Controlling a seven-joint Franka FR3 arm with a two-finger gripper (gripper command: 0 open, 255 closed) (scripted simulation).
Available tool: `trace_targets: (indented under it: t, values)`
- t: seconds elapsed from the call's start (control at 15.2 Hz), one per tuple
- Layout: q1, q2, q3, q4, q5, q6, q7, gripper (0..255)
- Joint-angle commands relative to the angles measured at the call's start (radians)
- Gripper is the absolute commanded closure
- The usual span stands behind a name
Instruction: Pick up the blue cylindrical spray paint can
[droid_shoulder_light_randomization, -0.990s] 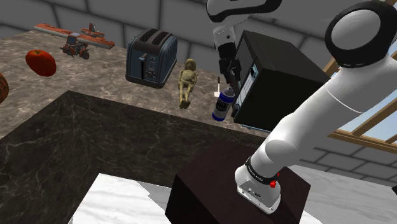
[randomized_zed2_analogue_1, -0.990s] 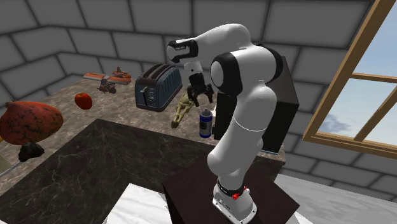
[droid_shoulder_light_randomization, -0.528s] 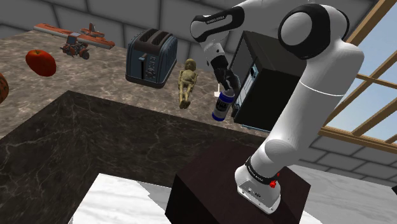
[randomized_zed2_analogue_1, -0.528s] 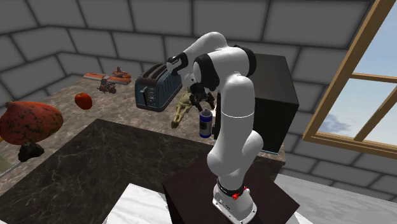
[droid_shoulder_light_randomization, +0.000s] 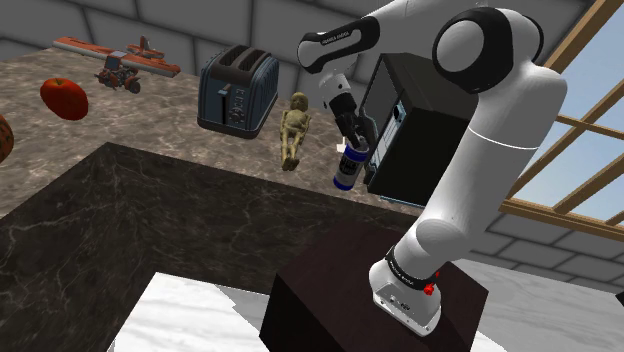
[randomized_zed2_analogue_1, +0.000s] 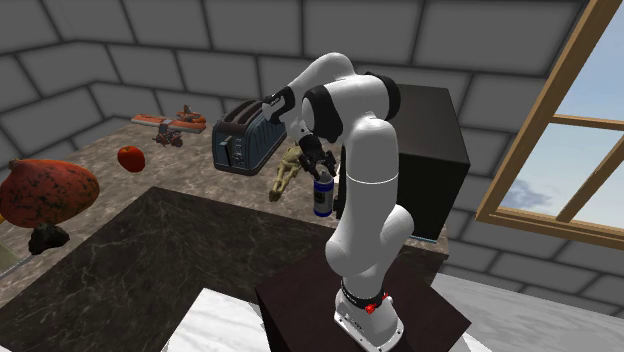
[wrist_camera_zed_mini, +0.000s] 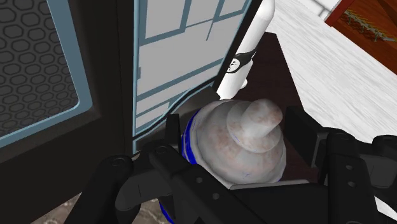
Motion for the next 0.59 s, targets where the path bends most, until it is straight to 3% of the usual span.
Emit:
trace_targets:
  t: [0.0,0.53]
  values:
    - [0.0,0.001,0.0,-0.001,0.0,0.001,0.0,255]
    - [0.001,-0.009,0.0,0.011,-0.002,-0.022,0.0,255]
